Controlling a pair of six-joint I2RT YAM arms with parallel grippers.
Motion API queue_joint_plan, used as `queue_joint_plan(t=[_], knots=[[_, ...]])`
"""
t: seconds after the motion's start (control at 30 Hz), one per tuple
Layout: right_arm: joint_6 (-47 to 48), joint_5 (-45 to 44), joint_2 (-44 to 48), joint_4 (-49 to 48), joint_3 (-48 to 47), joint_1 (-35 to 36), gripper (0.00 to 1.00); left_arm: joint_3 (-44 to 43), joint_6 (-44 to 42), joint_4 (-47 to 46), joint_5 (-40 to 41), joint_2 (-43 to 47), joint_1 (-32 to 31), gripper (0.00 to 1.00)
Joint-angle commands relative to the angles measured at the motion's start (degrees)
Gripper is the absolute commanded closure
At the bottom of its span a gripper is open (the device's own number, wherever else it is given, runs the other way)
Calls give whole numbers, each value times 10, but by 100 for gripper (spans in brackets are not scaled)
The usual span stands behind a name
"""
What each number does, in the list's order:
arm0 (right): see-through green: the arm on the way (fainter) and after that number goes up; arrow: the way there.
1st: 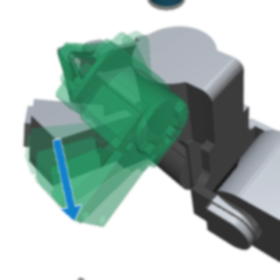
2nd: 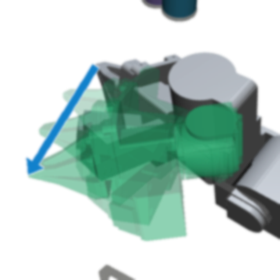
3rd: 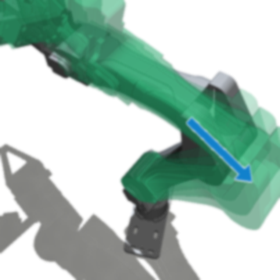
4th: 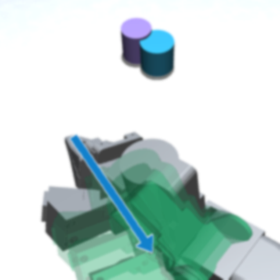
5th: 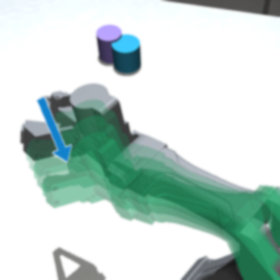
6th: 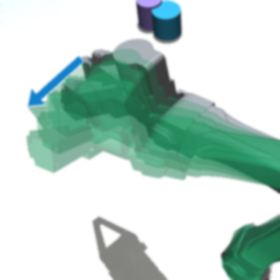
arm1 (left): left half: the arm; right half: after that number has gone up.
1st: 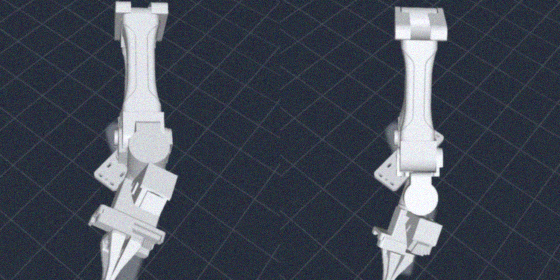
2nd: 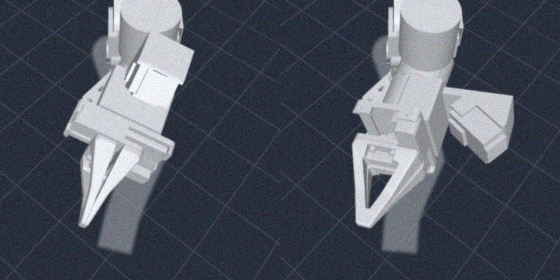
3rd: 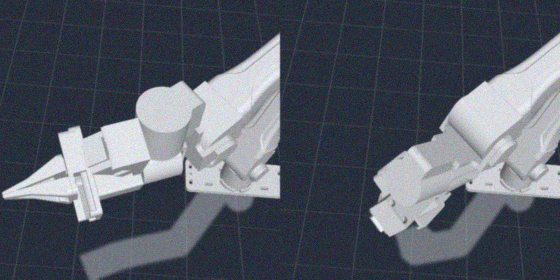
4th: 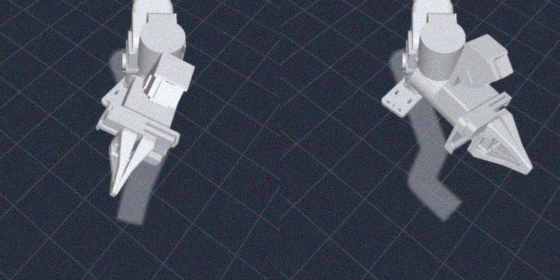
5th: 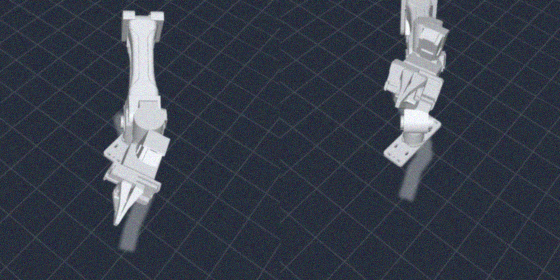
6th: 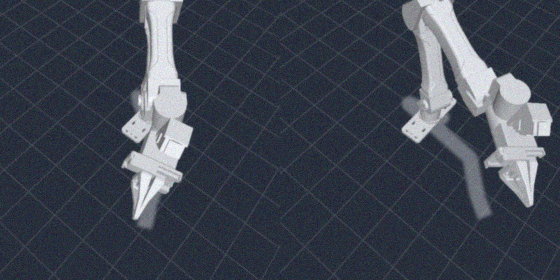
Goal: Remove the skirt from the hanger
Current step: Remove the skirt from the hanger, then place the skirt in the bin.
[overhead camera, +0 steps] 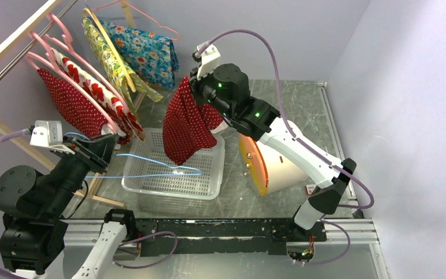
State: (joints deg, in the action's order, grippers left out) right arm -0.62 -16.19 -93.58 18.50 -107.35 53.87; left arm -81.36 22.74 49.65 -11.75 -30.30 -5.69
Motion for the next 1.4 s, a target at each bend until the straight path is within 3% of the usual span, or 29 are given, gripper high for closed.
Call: queue_joint_plan(t=[0.0,0.17,0.57,0.7,0.83,0.93,1.03,1.17,1.27,1.37], knots=[[-84,177,47,-66,68,0,100,-14,9,0,-8,-5,4,93],[-151,324,110,-231,202,0,100,-8,6,-4,-10,-2,4,93],[-286,445,154,-415,286,7,100,-14,-5,3,3,1,4,93],[-300,388,165,-413,303,7,100,-11,-8,1,5,5,4,93],[-374,397,174,-519,367,7,100,0,-9,4,12,9,4,93],[-387,395,168,-538,391,7,100,2,-5,-1,7,10,4,93],[-330,338,167,-508,418,7,100,-1,0,-5,-2,6,4,93],[-227,191,144,-420,432,6,100,-7,8,-5,-12,3,4,93],[-150,108,106,-331,382,7,100,-5,16,-6,-11,6,4,93],[-83,88,91,-293,322,6,100,-15,15,3,-6,3,4,93]])
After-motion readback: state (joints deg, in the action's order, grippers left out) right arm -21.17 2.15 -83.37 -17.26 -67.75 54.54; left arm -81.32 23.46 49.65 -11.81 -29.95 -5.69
